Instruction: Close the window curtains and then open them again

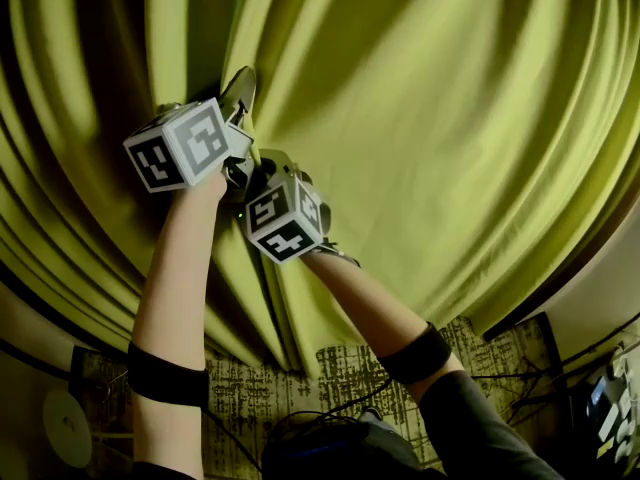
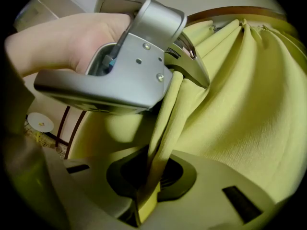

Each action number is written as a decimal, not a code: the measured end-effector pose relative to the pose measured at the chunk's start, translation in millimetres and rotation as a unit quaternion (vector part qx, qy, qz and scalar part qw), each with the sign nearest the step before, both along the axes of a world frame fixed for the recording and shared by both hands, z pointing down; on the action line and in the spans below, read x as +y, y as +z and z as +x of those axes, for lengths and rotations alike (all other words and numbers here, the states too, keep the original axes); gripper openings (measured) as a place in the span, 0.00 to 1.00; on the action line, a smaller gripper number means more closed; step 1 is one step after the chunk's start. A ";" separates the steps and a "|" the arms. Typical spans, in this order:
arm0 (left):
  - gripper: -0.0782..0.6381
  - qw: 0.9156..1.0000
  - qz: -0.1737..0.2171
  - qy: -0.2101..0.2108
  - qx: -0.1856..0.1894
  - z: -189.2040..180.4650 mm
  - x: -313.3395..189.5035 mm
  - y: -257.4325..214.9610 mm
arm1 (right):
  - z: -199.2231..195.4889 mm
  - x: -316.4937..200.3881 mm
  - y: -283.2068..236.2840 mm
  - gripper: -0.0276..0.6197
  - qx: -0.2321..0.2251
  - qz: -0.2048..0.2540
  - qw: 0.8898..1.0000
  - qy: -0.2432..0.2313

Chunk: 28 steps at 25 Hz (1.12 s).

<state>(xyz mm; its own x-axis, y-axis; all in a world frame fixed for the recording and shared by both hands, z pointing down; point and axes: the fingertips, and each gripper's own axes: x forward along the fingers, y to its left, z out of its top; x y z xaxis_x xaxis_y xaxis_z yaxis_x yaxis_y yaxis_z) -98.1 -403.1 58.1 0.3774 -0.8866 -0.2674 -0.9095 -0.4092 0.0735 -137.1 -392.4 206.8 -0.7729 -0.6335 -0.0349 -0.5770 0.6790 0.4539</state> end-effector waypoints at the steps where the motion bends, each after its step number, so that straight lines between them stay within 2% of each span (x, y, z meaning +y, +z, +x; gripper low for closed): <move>1: 0.12 1.000 -0.002 -0.002 0.003 -12.0 0.0 2.3 | -11.0 0.4 2.3 0.09 0.003 -0.001 1.000 -0.003; 7: 0.12 1.000 0.002 -0.017 0.018 -80.3 10.7 4.1 | -78.3 10.6 8.7 0.09 0.006 -0.004 1.000 -0.022; 13: 0.12 1.000 0.009 -0.013 0.026 -121.3 24.2 -6.0 | -121.3 26.9 -5.4 0.09 0.004 0.011 1.000 -0.025; 18: 0.12 1.000 0.011 0.002 0.025 -151.3 37.2 -4.0 | -153.4 38.5 -2.4 0.09 0.002 0.004 1.000 -0.022; 21: 0.12 1.000 0.012 0.012 0.015 -150.8 42.5 -5.4 | -154.0 41.7 -4.4 0.10 -0.003 -0.002 1.000 -0.017; 28: 0.12 0.999 0.011 0.051 -0.012 -111.5 42.4 9.3 | -112.2 39.6 4.6 0.10 -0.011 -0.012 0.999 0.031</move>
